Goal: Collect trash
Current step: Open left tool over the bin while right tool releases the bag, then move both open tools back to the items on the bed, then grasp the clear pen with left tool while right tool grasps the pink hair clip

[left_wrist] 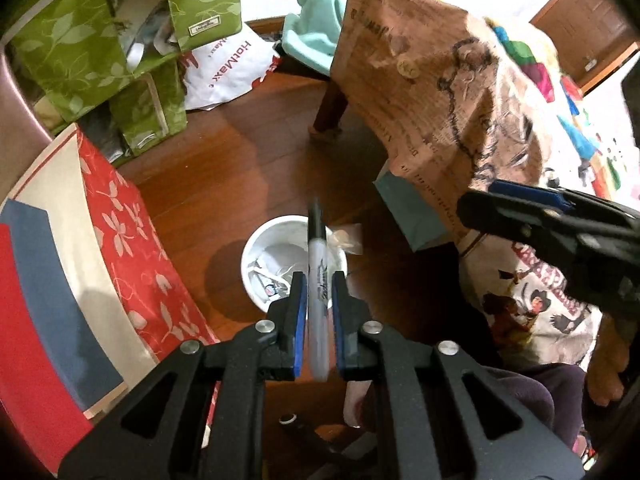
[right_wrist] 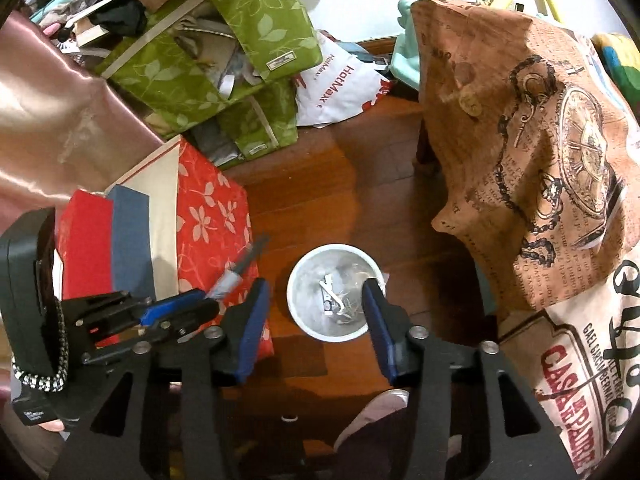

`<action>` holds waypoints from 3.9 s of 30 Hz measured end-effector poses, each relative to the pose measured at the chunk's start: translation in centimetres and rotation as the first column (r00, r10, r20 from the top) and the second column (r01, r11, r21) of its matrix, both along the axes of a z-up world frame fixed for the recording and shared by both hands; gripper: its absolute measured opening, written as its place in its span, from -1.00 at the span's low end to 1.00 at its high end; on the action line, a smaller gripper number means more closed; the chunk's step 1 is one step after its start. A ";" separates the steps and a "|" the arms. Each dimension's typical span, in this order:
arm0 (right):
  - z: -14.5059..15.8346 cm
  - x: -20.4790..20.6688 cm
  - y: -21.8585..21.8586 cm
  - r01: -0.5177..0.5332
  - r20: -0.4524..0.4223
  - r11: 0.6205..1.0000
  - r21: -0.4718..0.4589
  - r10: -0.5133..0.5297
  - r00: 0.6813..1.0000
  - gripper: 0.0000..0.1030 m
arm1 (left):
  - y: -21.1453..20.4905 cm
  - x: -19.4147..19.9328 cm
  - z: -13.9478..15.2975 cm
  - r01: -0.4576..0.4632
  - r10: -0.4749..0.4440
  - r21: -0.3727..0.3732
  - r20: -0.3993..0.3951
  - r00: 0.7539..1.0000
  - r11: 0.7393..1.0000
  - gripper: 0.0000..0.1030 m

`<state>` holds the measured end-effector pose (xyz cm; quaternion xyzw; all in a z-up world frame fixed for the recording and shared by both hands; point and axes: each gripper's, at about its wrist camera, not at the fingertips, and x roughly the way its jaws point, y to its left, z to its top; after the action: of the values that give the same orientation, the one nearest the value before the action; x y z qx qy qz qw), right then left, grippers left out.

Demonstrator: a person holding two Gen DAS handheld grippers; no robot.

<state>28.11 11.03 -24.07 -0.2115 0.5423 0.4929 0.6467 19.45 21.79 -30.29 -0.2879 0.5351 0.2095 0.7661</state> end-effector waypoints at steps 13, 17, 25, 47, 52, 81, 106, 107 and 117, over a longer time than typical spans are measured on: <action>2.6 -0.6 -2.4 -0.001 0.045 0.999 0.035 -0.001 0.999 -0.12 | -1.1 -0.4 3.8 0.008 -0.012 0.093 0.038 0.999 0.996 -0.52; 4.4 -1.1 -3.6 -0.001 0.069 0.998 0.065 -0.003 0.998 -0.12 | -1.6 -1.5 6.6 0.004 -0.015 0.132 0.083 0.996 0.991 -0.52; 9.2 -2.1 -7.1 0.023 0.150 0.987 0.156 -0.047 0.988 -0.12 | -4.3 -3.2 12.9 0.008 -0.052 0.234 0.185 0.981 0.972 -0.52; 21.0 -1.5 -22.2 0.142 0.346 0.889 0.436 -0.311 0.885 -0.12 | -17.9 0.3 26.7 0.140 -0.334 0.452 0.383 0.861 0.881 -0.51; 22.8 -0.4 -26.3 0.180 0.380 0.848 0.498 -0.400 0.834 -0.12 | -21.6 2.6 28.4 0.181 -0.400 0.482 0.402 0.824 0.857 -0.49; 16.4 17.3 -44.0 0.608 0.320 0.678 0.413 -0.733 0.600 -0.12 | -34.9 25.6 24.1 0.468 -0.635 0.442 0.396 0.663 0.765 -0.01; -1.1 30.1 -43.5 0.743 0.214 0.657 0.127 -0.749 0.626 -0.12 | -34.3 44.8 2.0 0.650 -0.680 0.208 0.150 0.717 0.731 -0.24; -1.5 30.2 -43.5 0.746 0.227 0.656 0.117 -0.748 0.623 -0.12 | -34.4 45.1 1.5 0.654 -0.684 0.209 0.144 0.715 0.727 -0.32; -1.7 29.5 -43.9 0.727 0.348 0.674 0.134 -0.718 0.602 -0.14 | -35.5 47.3 0.2 0.662 -0.706 0.262 0.143 0.693 0.702 -0.67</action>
<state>57.63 -32.90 -25.74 -0.0708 0.4534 0.1341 0.8783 66.76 -13.68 -30.10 -0.0149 0.4879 -0.0772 0.8694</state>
